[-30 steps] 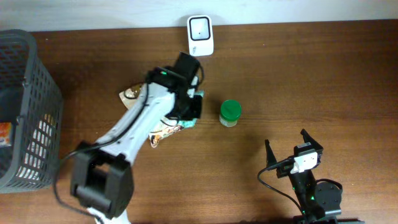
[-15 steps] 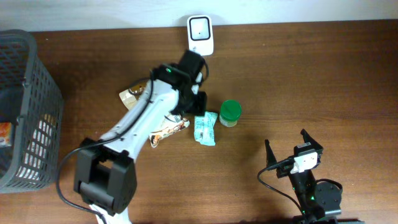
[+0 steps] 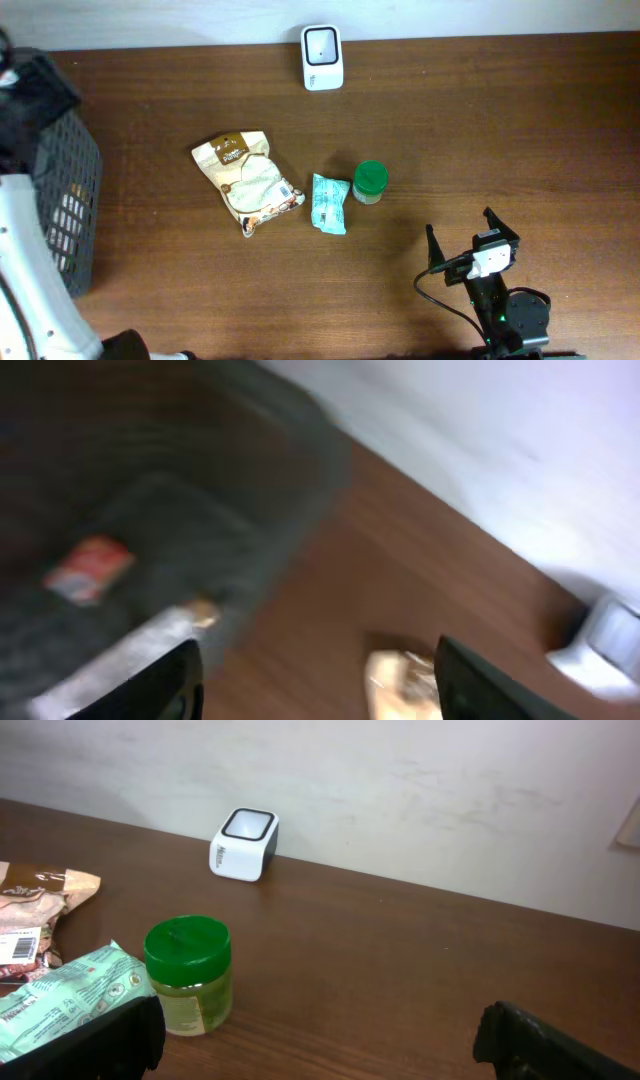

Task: Scan the item barcode
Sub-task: 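Place the mint-green packet with the left gripper beside the jar, then reach the left gripper into the basket and grasp the orange tissue pack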

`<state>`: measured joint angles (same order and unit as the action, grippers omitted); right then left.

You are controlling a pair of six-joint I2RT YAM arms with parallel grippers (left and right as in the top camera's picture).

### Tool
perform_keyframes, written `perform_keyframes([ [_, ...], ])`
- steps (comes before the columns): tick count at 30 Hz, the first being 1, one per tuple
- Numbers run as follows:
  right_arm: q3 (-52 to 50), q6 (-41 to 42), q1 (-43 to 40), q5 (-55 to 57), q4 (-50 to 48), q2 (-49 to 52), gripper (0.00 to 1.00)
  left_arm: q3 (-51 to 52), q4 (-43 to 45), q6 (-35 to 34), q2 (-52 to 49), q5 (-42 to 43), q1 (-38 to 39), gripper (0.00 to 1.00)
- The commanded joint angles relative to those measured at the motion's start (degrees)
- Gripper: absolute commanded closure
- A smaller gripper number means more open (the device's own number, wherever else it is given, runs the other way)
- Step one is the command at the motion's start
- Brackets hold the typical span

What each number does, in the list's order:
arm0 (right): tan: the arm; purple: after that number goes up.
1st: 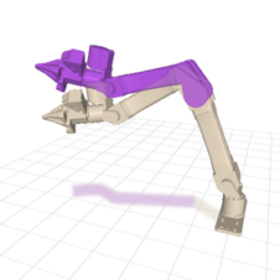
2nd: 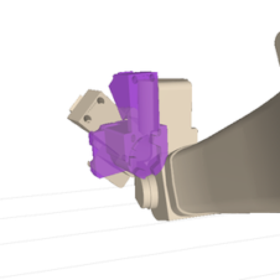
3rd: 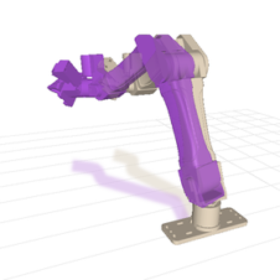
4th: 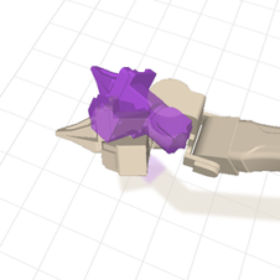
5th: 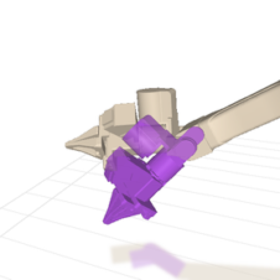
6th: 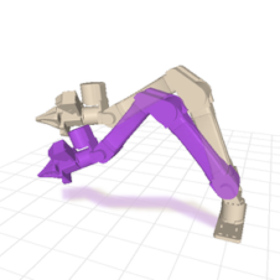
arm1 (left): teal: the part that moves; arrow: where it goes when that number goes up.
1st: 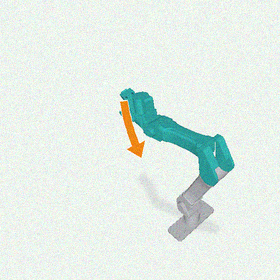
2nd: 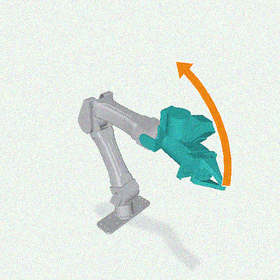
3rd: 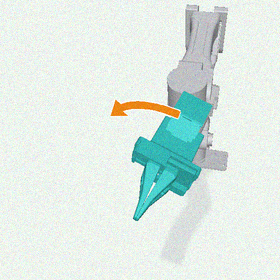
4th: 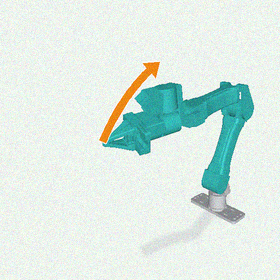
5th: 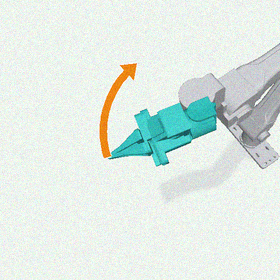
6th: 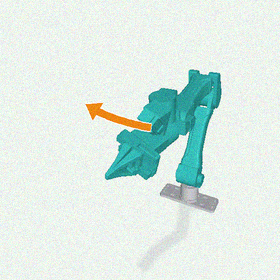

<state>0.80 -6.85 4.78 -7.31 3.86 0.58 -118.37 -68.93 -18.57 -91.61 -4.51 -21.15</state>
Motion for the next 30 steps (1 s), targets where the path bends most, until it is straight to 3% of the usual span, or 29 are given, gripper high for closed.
perform_keyframes([
  [1,-0.5,0.2,0.5,0.3,0.0,-0.4,0.02,4.1,2.8,0.5,-1.6,-4.4,-9.2,0.28],
  [5,-0.5,0.2,0.5,0.3,0.0,-0.4,0.02,14.6,10.6,0.7,-3.4,-4.8,-16.9,0.12],
  [11,-0.5,0.2,0.5,0.3,0.0,-0.4,0.02,21.9,17.6,14.0,-11.4,-4.8,-22.4,0.10],
  [17,-0.5,0.2,0.5,0.3,0.0,-0.4,0.02,21.9,19.1,15.3,-18.4,-5.7,-24.0,0.12],
  [24,-0.5,0.2,0.5,0.3,0.0,-0.4,0.02,21.9,23.2,20.5,-25.1,-5.9,-24.0,0.23],
  [30,-0.5,0.2,0.5,0.3,0.0,-0.4,0.02,21.9,26.7,23.5,-29.9,-5.9,-24.0,0.40],
])
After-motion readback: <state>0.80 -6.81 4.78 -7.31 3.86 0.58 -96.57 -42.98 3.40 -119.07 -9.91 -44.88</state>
